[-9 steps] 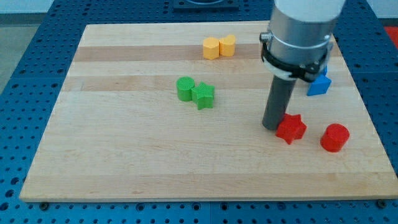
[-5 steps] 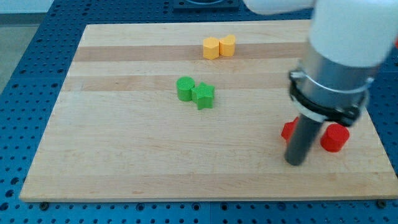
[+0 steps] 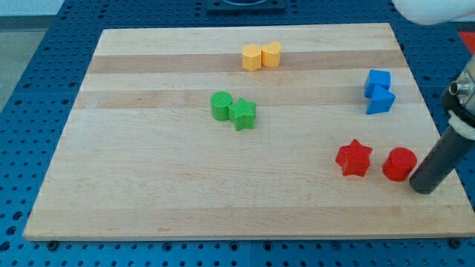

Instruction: Move the red circle to the right of the red star

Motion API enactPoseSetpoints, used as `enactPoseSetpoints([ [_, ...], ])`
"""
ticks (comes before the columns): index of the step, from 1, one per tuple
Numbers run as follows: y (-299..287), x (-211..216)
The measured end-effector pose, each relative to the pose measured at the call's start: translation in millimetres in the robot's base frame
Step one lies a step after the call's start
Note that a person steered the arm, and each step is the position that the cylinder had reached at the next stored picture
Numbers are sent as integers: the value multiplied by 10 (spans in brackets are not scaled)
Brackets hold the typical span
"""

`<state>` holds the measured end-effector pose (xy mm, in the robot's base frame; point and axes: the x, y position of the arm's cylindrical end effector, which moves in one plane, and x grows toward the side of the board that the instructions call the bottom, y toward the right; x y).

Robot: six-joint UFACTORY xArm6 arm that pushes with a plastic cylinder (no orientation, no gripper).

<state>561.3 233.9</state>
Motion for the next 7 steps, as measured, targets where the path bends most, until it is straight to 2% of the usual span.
enactPoseSetpoints([
  [2,-258,-6],
  [4,109,-41],
  [7,51,-262],
])
